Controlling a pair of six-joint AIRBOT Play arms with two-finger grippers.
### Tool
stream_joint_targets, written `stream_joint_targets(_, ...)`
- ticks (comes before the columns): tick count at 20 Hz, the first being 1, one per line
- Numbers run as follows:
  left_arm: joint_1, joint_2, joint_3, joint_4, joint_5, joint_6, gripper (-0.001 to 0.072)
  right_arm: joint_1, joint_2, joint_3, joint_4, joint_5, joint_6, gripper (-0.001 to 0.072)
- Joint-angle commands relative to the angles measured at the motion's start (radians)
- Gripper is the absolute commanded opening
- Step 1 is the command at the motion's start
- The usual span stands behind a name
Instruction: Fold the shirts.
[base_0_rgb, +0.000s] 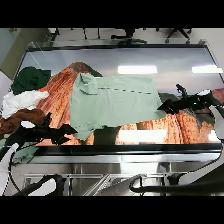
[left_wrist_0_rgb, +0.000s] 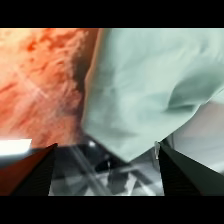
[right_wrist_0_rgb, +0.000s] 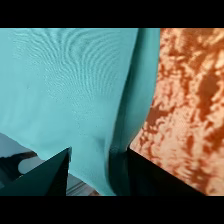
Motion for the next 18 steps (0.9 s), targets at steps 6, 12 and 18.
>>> stream_joint_targets(6, -0.103, 0.002, 0.087, -0.117, 0.213, 0.072, 0.0018, -0.058, 0.042, 0.008, -0.014, -0.003, 0.0, 0.0499)
stream_joint_targets(12, -0.099, 0.002, 0.238, -0.052, 0.119, 0.071, 0.0015, -0.084, 0.014, 0.003, -0.082, 0.015, 0.027, 0.0546)
stream_joint_targets(18, -0.088, 0.001, 0.242, -0.045, 0.118, 0.074, 0.0015, 0.044, -0.007, 0.002, -0.073, 0.019, 0.023, 0.0356)
